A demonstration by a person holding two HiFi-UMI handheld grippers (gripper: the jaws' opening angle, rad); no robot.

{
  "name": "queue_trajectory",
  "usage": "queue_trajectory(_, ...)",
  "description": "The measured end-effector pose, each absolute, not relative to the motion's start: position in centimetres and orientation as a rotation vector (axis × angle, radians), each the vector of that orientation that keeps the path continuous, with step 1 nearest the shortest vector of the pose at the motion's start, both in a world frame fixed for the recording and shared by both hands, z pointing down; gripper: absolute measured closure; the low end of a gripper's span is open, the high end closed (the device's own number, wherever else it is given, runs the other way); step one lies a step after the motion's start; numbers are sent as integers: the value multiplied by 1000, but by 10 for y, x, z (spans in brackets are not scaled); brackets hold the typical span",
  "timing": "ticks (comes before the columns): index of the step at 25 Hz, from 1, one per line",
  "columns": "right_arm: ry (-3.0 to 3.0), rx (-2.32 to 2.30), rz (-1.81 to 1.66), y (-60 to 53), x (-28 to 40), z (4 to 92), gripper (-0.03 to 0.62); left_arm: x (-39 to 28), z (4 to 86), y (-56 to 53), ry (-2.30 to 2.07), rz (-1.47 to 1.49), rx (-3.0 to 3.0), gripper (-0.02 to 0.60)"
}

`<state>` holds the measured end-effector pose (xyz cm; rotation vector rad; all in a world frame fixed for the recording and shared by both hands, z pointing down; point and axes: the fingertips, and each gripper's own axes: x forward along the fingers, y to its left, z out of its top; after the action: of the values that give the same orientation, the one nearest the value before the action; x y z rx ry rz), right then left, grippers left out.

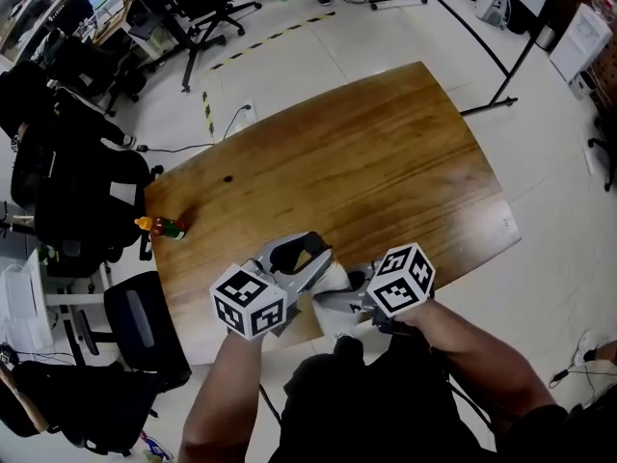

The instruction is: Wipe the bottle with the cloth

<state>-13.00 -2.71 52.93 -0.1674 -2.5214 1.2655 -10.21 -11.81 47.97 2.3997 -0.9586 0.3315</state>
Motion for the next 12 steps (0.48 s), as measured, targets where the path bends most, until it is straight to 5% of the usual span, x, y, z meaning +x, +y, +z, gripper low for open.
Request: queue_trajectory(12, -2152, -39, 1643, -13, -114, 607, 520, -120, 482, -125, -981, 263, 2340, 402)
